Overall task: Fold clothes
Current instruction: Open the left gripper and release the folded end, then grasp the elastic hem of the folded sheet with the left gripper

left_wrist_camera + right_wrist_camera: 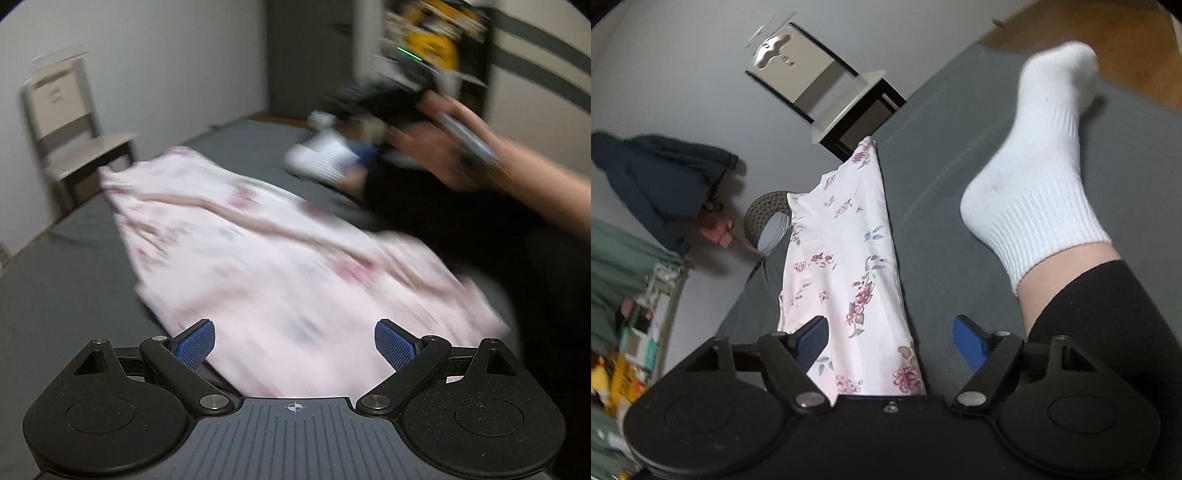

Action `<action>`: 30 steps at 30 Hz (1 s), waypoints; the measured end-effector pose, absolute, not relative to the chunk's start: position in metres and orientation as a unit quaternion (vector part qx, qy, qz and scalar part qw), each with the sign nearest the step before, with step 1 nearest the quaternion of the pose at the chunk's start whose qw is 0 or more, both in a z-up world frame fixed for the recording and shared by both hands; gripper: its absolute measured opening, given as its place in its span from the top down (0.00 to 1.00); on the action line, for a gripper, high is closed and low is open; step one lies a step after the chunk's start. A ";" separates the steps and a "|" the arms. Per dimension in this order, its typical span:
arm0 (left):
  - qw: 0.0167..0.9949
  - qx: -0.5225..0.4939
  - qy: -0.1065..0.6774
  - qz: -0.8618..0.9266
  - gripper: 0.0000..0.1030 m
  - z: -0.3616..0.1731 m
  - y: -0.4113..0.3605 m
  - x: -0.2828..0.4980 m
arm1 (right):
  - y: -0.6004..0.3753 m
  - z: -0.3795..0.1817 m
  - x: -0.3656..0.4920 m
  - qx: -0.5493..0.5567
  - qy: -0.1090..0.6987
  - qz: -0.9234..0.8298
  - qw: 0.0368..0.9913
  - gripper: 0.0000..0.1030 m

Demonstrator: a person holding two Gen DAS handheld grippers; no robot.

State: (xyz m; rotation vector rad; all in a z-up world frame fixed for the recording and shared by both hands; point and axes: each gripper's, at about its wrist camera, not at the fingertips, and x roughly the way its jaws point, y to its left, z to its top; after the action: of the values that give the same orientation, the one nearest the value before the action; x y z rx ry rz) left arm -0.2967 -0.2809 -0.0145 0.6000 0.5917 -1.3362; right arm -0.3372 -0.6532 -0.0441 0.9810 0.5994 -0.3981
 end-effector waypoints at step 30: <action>0.587 0.537 0.093 -0.598 0.75 -0.066 -0.273 -0.422 | -0.497 0.038 -0.396 0.280 0.206 -0.012 0.938 0.19</action>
State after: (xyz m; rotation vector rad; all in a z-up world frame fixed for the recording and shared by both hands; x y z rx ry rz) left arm -0.4222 -0.2732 -0.0656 1.2522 0.2174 -1.3935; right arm -0.3964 -0.4974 0.0378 0.5712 0.4212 -0.0237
